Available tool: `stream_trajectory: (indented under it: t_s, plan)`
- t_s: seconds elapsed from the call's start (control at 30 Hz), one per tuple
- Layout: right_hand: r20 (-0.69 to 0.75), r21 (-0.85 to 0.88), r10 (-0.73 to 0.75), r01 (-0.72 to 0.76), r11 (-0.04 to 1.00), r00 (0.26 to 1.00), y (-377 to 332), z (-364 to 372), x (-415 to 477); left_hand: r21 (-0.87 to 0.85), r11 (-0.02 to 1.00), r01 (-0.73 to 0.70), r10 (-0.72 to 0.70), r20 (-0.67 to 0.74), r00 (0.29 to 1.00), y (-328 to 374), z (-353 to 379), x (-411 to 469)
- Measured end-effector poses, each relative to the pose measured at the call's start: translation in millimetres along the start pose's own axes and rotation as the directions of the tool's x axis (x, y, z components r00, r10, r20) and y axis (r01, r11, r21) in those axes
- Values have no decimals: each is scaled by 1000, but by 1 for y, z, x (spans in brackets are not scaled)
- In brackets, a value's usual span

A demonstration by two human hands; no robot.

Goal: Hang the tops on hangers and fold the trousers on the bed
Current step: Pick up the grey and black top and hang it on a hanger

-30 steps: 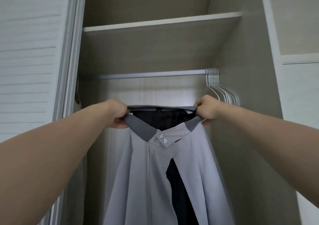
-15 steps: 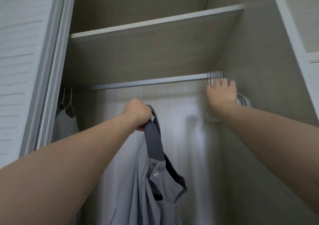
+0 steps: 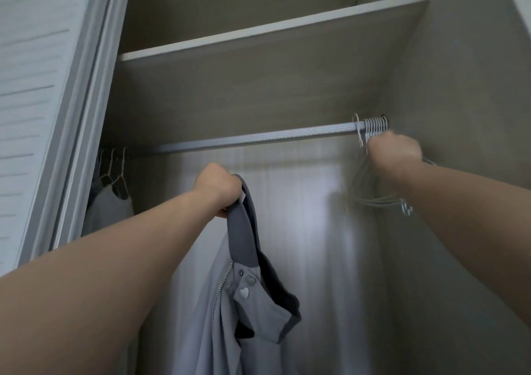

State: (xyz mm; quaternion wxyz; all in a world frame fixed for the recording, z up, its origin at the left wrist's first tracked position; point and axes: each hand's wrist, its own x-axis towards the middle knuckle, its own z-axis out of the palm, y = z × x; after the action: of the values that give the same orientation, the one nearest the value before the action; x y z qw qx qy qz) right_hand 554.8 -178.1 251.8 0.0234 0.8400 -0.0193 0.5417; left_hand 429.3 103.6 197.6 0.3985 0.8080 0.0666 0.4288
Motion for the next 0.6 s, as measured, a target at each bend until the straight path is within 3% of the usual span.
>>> stream_trajectory:
  t_s: [0.17,0.27,0.43,0.6]
  plan:
    - [-10,266,128,-121,956,992,-3,-14,0,-38,998,-50,49,-26,998,5,1,3]
    - [60,482,220,-221,848,974,-5,-29,-6,-76,994,-78,74,-58,996,10,2,2]
    - [88,681,230,-227,696,969,3,-52,-29,-88,985,-147,134,-140,981,18,4,-6]
    - [145,866,246,-243,437,958,27,-73,-77,-156,968,-198,181,-116,977,25,10,-30]
